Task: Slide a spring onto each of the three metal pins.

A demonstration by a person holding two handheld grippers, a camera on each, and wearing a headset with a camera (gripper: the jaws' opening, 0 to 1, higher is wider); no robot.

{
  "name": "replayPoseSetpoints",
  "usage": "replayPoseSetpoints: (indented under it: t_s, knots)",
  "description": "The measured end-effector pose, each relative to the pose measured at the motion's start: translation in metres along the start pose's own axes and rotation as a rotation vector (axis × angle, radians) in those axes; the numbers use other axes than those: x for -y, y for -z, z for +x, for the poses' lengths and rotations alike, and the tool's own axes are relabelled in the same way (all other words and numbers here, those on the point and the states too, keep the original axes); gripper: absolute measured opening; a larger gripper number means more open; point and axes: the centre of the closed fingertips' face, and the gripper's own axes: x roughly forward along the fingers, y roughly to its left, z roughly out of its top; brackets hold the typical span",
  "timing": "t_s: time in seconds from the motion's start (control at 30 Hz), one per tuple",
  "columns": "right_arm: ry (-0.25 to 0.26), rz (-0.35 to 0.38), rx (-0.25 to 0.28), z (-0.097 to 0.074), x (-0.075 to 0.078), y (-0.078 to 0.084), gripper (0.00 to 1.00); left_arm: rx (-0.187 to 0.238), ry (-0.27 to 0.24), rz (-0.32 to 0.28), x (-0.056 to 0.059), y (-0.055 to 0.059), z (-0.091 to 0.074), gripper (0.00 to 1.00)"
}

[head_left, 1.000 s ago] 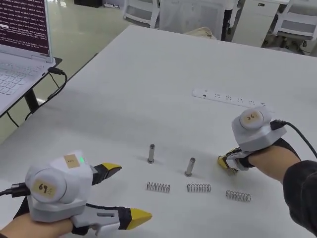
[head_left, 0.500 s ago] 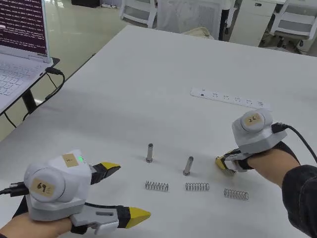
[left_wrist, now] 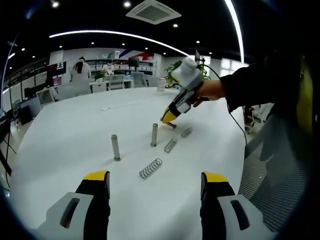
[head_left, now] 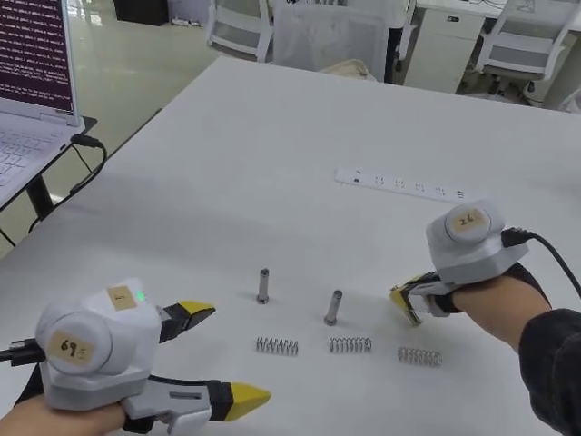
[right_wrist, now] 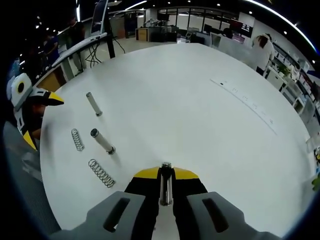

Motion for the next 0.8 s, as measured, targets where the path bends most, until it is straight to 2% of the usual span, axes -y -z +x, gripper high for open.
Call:
replayPoseSetpoints:
  t_s: [0.8]
  knots:
    - [0.015,0.028,0.054,-0.021,-0.007,0.006,0.06,0.007,0.011,0.03,0.007,-0.009,-0.005,0.7]
